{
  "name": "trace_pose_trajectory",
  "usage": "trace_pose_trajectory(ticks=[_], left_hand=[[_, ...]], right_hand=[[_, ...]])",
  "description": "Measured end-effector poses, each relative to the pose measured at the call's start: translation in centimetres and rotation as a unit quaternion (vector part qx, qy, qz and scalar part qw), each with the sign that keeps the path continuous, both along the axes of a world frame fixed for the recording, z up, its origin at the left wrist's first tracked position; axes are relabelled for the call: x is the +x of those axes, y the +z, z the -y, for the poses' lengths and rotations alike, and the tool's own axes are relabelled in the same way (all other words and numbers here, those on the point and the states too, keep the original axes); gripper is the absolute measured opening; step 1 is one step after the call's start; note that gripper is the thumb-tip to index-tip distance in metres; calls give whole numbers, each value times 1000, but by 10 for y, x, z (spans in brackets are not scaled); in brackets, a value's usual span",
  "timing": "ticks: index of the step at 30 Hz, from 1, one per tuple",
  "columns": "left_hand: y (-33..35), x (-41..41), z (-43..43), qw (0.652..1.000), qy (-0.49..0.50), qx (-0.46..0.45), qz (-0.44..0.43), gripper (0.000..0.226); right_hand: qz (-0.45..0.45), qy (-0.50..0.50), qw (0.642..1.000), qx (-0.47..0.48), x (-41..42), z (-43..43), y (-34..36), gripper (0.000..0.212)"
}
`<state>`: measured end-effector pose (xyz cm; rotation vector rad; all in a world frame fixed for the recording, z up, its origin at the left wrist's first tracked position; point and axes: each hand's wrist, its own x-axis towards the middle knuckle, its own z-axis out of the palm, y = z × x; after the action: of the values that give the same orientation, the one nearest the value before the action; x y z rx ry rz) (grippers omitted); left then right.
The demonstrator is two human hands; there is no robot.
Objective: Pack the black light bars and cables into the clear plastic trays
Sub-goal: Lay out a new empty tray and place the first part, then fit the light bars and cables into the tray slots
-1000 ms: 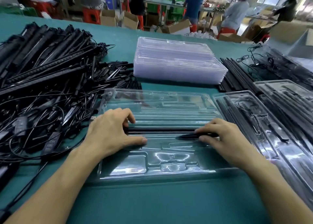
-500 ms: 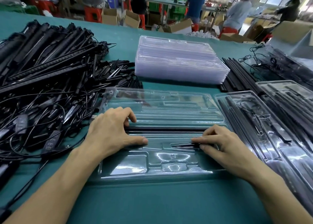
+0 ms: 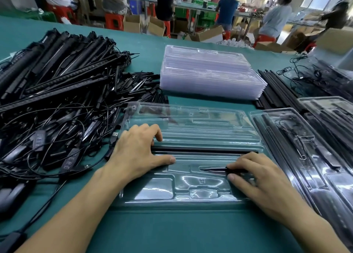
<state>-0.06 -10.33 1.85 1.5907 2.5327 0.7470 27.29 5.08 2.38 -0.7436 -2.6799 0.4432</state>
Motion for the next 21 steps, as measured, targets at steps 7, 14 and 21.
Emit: trace_pose_trajectory(ticks=[7, 14, 21], left_hand=[[8, -9, 0, 997, 3, 11, 72, 32], [46, -53, -20, 967, 163, 161, -111, 11], [56, -117, -31, 933, 331, 1, -143, 50]], right_hand=[[12, 8, 999, -34, 3, -7, -9, 30], [-1, -7, 999, -46, 4, -8, -12, 30], [-8, -15, 999, -46, 1, -6, -8, 37]])
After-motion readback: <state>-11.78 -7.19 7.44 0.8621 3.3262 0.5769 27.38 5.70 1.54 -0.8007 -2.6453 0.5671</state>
